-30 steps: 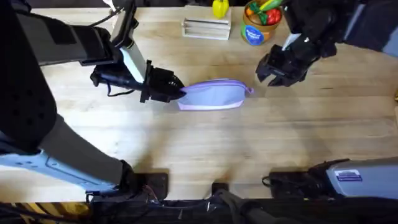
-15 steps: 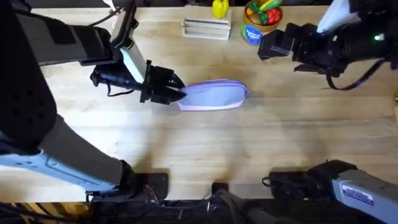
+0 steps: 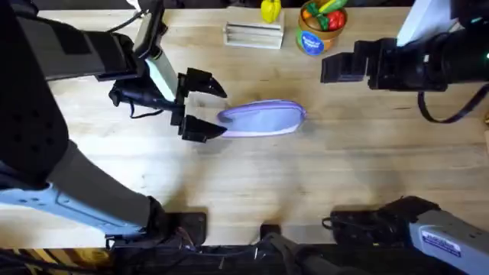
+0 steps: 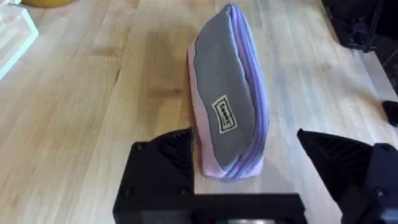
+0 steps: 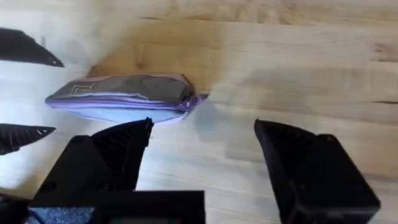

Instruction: Unzip the bag, pick up the pens from the table one at a time and place them inside, then zip the bag closed.

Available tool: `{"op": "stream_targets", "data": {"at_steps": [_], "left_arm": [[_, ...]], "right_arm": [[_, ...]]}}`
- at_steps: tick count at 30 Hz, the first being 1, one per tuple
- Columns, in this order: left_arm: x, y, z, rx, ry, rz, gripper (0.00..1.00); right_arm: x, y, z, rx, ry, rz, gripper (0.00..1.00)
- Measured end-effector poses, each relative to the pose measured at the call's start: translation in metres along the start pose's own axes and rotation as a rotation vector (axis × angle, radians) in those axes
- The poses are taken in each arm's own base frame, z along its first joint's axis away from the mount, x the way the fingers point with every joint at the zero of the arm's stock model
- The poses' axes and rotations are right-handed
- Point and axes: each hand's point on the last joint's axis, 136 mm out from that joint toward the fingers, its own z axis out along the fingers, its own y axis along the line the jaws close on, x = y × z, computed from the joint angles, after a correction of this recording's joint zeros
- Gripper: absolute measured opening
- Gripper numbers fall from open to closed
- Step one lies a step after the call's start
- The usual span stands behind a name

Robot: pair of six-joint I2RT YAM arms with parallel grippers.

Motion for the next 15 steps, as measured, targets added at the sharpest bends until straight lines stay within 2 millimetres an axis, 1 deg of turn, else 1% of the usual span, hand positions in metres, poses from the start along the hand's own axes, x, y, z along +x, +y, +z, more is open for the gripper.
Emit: {"op": "stream_targets", "data": {"at_steps": [3, 6, 9, 12, 15], "left_arm": [[0.000, -0.003, -0.005, 0.010, 0.023, -0.034, 0.996], [-0.010, -0.001, -0.019, -0.011, 0.050, -0.039, 0.997], [-0.030, 0.004, -0.041, -0.077, 0.088, 0.032, 0.996], [-0.052, 0.005, -0.062, -0.152, 0.148, 0.118, 0.995], [-0.067, -0.002, -0.073, -0.205, 0.202, 0.139, 0.995]], "right_arm": [[0.002, 0.006, -0.001, -0.015, 0.001, -0.080, 0.997], [0.002, 0.010, -0.007, -0.029, -0.018, -0.127, 0.997], [0.000, 0.011, -0.016, -0.038, -0.049, -0.147, 0.997], [-0.002, 0.011, -0.023, -0.046, -0.081, -0.154, 0.997], [-0.003, 0.012, -0.029, -0.051, -0.100, -0.160, 0.997]]}}
